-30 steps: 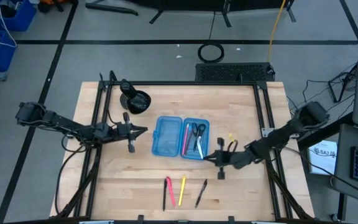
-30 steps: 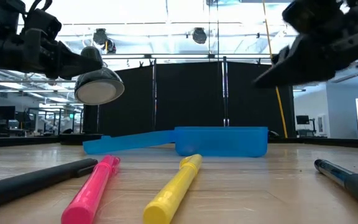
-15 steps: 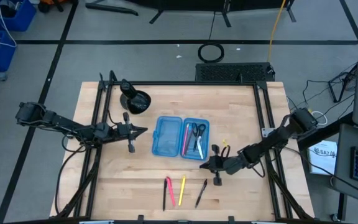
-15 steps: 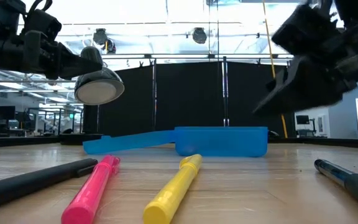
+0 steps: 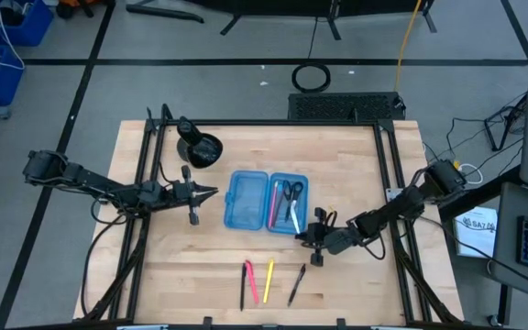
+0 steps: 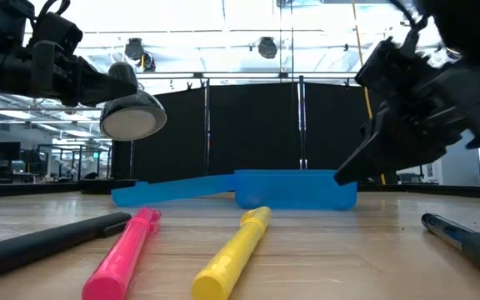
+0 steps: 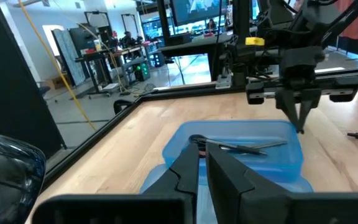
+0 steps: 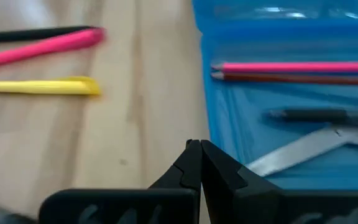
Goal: Pick & place school supplies into a supply box
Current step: Adjust the supply box, then put the right black pen into the supply box
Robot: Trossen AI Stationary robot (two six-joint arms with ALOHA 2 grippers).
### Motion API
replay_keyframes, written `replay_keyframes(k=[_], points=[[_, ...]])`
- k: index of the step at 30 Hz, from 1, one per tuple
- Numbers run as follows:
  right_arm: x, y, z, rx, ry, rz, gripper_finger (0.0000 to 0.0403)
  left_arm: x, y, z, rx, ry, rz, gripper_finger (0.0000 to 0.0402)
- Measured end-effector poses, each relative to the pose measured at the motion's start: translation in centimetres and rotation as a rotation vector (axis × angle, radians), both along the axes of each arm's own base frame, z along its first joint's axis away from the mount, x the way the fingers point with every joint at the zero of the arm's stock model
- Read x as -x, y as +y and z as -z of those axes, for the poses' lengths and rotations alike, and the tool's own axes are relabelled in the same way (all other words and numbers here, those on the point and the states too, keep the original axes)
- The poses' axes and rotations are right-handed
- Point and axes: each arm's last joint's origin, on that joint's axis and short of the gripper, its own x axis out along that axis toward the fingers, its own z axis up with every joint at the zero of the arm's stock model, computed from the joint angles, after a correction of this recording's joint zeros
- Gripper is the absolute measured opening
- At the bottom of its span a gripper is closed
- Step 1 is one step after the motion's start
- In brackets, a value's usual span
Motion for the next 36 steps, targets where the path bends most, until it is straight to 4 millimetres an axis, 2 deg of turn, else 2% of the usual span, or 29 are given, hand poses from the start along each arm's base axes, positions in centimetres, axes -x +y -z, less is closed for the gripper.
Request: replay_keyframes(k=[6,11,15,19,26,31,36], points=[[-0.3,-0.9,0.1,0.008,0.018,0.034,0.0000,0.0,0.0,0.0,0.000,0.000,0.000,0.0031],[-0.2,-0.6,-0.5,-0.032,-0.008,0.006,0.0000,0.0,0.0,0.0,0.000,0.000,0.000,0.0031],[-0.2,0.4,-3.3,-0.172,-0.083,-0.106,0.0000,0.0,0.0,-0.1,-0.008,-0.008,0.000,0.0031],[-0.1,0.9,-6.8,-0.273,-0.208,-0.116,0.0000,0.0,0.0,-0.7,-0.058,-0.055,-0.002,0.0030],[0.1,1.1,-9.7,-0.658,-0.249,-0.043,0.0000,0.1,0.0,-1.2,-0.158,-0.086,-0.016,0.0030],[0.0,3.7,-11.9,-0.840,-0.290,0.037,0.0000,0.0,0.0,-1.1,-0.167,-0.072,-0.016,0.0031],[-1.0,7.3,-13.6,-0.891,-0.237,0.245,0.0000,0.0,0.0,-0.6,-0.167,-0.025,-0.011,0.0031]])
